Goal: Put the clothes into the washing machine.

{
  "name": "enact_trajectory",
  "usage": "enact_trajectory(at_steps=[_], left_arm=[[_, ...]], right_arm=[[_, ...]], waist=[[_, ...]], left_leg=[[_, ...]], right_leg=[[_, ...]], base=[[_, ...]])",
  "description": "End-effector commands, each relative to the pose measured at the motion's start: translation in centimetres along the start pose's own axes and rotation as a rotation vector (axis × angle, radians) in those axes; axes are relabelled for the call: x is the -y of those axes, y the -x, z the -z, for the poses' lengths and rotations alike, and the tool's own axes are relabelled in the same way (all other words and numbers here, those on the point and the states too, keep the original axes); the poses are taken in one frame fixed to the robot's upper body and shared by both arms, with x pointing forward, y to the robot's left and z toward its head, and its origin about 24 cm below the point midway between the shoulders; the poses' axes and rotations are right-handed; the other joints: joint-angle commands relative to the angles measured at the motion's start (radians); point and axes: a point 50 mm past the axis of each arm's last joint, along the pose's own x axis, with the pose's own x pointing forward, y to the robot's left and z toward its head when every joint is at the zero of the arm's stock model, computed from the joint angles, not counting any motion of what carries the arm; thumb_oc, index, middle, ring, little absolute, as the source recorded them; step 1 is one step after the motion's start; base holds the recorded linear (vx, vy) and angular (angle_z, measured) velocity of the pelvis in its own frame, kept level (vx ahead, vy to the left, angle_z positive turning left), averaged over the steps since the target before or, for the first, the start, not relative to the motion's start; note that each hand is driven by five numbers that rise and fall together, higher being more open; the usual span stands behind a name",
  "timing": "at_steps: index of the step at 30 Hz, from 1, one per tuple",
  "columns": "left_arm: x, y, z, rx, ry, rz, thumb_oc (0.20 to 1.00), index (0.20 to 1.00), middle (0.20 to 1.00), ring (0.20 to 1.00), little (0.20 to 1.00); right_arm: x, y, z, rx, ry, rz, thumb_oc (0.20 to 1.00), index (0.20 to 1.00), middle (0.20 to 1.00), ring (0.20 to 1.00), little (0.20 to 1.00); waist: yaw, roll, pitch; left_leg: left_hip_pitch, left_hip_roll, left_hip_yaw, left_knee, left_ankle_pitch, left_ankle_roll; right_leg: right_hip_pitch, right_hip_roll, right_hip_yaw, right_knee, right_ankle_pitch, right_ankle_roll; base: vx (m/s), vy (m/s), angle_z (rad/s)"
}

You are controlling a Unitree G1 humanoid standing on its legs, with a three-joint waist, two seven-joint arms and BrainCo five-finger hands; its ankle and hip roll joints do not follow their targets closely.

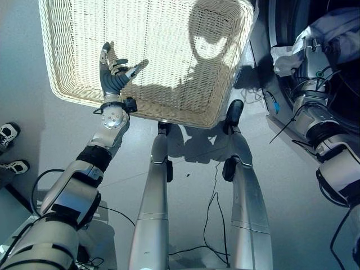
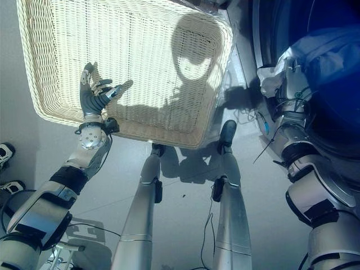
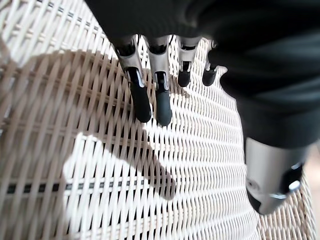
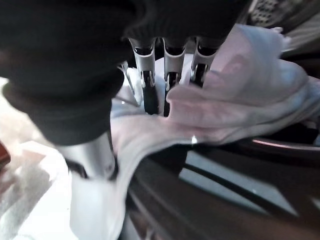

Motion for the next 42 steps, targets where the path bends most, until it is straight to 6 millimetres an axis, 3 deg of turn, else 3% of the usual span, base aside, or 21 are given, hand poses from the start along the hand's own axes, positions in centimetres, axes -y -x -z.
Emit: enact_trajectory(at_steps=[1, 17, 22, 24, 27, 28, 30, 33, 34, 36, 38, 39, 42], left_arm=[[1.9, 0.5, -0.1, -0.002, 0.059, 0.048, 1.0, 1.0, 1.0, 1.0, 1.0], [2.0, 0.8, 0.0, -0.004, 0.058, 0.049, 1.0, 1.0, 1.0, 1.0, 1.0], [2.0, 0.8, 0.1, -0.007, 0.059, 0.05, 1.0, 1.0, 1.0, 1.0, 1.0], [1.9, 0.9, 0.2, -0.009, 0.065, 0.05, 1.0, 1.0, 1.0, 1.0, 1.0], [1.7, 0.9, 0.3, -0.013, 0.067, 0.041, 1.0, 1.0, 1.0, 1.0, 1.0], [1.3, 1.0, 0.5, -0.018, 0.068, 0.033, 1.0, 1.0, 1.0, 1.0, 1.0], [1.2, 1.1, 0.6, -0.02, 0.067, 0.032, 1.0, 1.0, 1.0, 1.0, 1.0], [-0.1, 1.4, 0.9, -0.025, 0.047, 0.017, 1.0, 1.0, 1.0, 1.0, 1.0], [-0.3, 1.6, 1.1, -0.026, 0.044, 0.013, 1.0, 1.0, 1.0, 1.0, 1.0], [-1.9, 2.6, 1.9, -0.027, 0.029, -0.007, 1.0, 1.0, 1.0, 1.0, 1.0], [-2.8, 3.5, 2.4, -0.032, 0.021, -0.019, 1.0, 1.0, 1.0, 1.0, 1.0], [-3.4, 4.1, 2.7, -0.033, 0.015, -0.03, 1.0, 1.0, 1.0, 1.0, 1.0], [-4.1, 3.9, 2.6, -0.039, 0.008, -0.036, 1.0, 1.0, 1.0, 1.0, 1.0]], right_arm=[[1.7, -1.9, 1.6, 0.047, 0.175, 0.033, 0.2, 0.2, 0.2, 0.2, 0.2], [0.6, -1.0, 1.4, 0.113, 0.213, -0.012, 0.2, 0.2, 0.2, 0.2, 0.2], [0.5, -0.9, 1.9, 0.039, 0.122, -0.019, 0.2, 0.2, 0.2, 0.2, 0.2], [-0.1, -0.4, 3.1, -0.223, -0.179, -0.045, 0.2, 0.2, 0.2, 0.2, 0.2], [-0.3, -0.1, 3.9, -0.401, -0.375, -0.037, 0.2, 0.2, 0.2, 0.2, 0.2], [-0.3, 0.1, 4.8, -0.531, -0.506, -0.017, 0.2, 0.2, 0.2, 0.2, 0.2], [-0.3, 0.1, 5.3, -0.591, -0.568, -0.006, 0.2, 0.2, 0.2, 0.2, 0.2], [1.9, -0.9, 8.7, -0.918, -0.917, 0.222, 0.2, 0.2, 0.2, 0.2, 0.2], [2.3, -1.1, 9.0, -0.939, -0.946, 0.247, 0.2, 0.2, 0.2, 0.2, 0.2], [4.4, -1.6, 11.8, -1.088, -1.154, 0.463, 0.2, 0.2, 0.2, 0.2, 0.2], [5.7, -1.5, 13.5, -1.14, -1.231, 0.612, 0.2, 0.2, 0.2, 0.2, 0.2], [7.2, -1.4, 14.7, -1.166, -1.255, 0.755, 0.2, 0.2, 0.2, 0.2, 0.2], [9.1, -1.2, 16.7, -1.182, -1.248, 0.901, 0.2, 0.2, 0.2, 0.2, 0.2]], waist=[[-0.021, 0.091, 0.008], [-0.023, 0.09, 0.008], [-0.025, 0.09, 0.008], [-0.026, 0.092, 0.008], [-0.03, 0.091, 0.008], [-0.033, 0.089, 0.008], [-0.033, 0.088, 0.008], [-0.039, 0.074, 0.008], [-0.04, 0.072, 0.008], [-0.047, 0.055, 0.008], [-0.053, 0.042, 0.008], [-0.061, 0.029, 0.008], [-0.071, 0.007, 0.008]], left_leg=[[-0.04, -0.142, 0.05, -0.005, 0.03, 0.117], [-0.047, -0.141, 0.049, -0.005, 0.036, 0.117], [-0.044, -0.14, 0.05, -0.006, 0.036, 0.116], [-0.043, -0.14, 0.048, -0.005, 0.036, 0.113], [-0.04, -0.139, 0.047, -0.005, 0.031, 0.113], [-0.036, -0.139, 0.044, -0.003, 0.024, 0.113], [-0.034, -0.137, 0.044, 0.0, 0.021, 0.112], [-0.023, -0.132, 0.032, 0.007, 0.001, 0.11], [-0.021, -0.132, 0.031, 0.007, -0.002, 0.11], [-0.013, -0.126, 0.026, 0.004, -0.014, 0.109], [-0.001, -0.121, 0.026, -0.002, -0.016, 0.109], [0.01, -0.116, 0.026, -0.01, -0.017, 0.109], [0.031, -0.107, 0.026, -0.023, -0.015, 0.108]], right_leg=[[0.011, 0.12, -0.103, 0.014, 0.002, 0.057], [0.004, 0.123, -0.102, 0.017, 0.004, 0.055], [0.006, 0.126, -0.098, 0.016, 0.005, 0.054], [0.007, 0.13, -0.092, 0.015, 0.004, 0.053], [0.009, 0.133, -0.086, 0.015, 0.002, 0.053], [0.012, 0.135, -0.083, 0.016, -0.001, 0.052], [0.014, 0.135, -0.083, 0.018, -0.002, 0.052], [0.027, 0.134, -0.077, 0.008, -0.001, 0.056], [0.029, 0.135, -0.077, 0.006, -0.001, 0.056], [0.041, 0.14, -0.076, 0.001, -0.002, 0.058], [0.055, 0.146, -0.074, -0.003, 0.002, 0.06], [0.067, 0.152, -0.072, -0.007, 0.006, 0.062], [0.09, 0.156, -0.069, -0.013, 0.004, 0.064]], base=[[0.0, 0.0, 0.0], [0.0, 0.0, 0.0], [0.0, 0.0, 0.0], [0.0, 0.0, 0.0], [0.0, 0.026, 0.0], [0.0, 0.0, 0.0], [0.0, 0.0, 0.0], [0.0, 0.0, 0.0], [0.0, 0.0, 0.0], [0.0, 0.0, 0.0], [-0.02, -0.003, -0.02], [-0.05, -0.008, -0.07], [-0.02, -0.004, -0.04]])
